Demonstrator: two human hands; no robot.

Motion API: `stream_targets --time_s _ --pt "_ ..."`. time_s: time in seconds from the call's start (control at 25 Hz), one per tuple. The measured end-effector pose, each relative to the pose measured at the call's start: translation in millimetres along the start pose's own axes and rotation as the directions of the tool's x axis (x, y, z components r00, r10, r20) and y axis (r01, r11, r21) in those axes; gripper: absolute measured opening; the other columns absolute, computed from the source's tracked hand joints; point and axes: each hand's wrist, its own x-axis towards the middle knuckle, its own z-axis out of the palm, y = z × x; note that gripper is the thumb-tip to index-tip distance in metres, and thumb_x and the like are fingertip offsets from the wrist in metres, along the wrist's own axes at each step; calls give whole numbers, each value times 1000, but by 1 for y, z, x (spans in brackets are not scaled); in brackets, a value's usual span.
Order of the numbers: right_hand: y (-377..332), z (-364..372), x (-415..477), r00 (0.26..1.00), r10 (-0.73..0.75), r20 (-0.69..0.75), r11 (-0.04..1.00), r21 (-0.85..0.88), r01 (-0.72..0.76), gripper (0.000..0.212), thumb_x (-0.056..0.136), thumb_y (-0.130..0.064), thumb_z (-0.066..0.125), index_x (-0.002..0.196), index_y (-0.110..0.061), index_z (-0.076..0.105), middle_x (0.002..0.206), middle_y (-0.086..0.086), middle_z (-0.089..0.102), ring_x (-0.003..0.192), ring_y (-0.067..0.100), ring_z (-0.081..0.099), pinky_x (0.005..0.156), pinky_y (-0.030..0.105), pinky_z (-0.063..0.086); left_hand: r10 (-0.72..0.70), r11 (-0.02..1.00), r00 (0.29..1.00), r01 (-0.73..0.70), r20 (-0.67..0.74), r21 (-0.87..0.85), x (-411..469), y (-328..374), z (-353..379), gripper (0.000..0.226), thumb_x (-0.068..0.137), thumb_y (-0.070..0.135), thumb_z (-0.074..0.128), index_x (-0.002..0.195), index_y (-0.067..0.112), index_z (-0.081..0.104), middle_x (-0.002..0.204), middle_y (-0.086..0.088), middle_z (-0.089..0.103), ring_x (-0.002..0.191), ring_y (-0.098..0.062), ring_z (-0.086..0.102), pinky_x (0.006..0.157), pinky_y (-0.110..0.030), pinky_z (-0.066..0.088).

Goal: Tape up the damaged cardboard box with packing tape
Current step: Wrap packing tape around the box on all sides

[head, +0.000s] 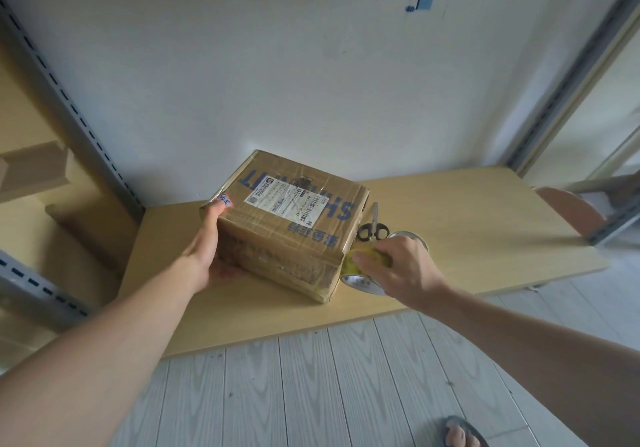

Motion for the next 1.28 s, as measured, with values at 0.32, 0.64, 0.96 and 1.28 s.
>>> stream_targets --time_s 0.32,0.64,0.96,1.28 --pt "-8 3 -8 990 -48 -130 997 -64 40 50 85 -49 53 54 -10 60 43 0 40 39 10 34 39 31 29 30 1000 999 -30 -12 7 -6 2 13 41 88 68 48 108 35 63 103 -7 63 88 -27 62 76 -38 54" --pt "-8 8 -17 980 5 -200 1000 6 -4 53 84 -52 54 50 -11 46 43 -8 33 40 10 31 41 20 19 56 998 997 -54 -46 39 -3 -1 11 54 73 76 52 102 34 67 106 -9 67 96 -30 63 99 -54 49" --pt "6 31 -26 984 175 -28 982 76 -172 55 89 -59 49 56 -16 52 47 4 51 40 9 41 41 34 37 83 990 996 -77 -43 121 -4 -1 11 66 76 77 51 121 31 63 129 -6 59 115 -27 53 102 -42 42" --pt "-8 26 -27 941 301 155 914 235 -331 50 98 -50 54 59 -19 59 48 3 57 36 10 45 38 20 34 728 227 627 -601 276 767 -34 33 0 101 72 65 76 153 24 31 159 -10 29 146 -30 32 117 -48 30"
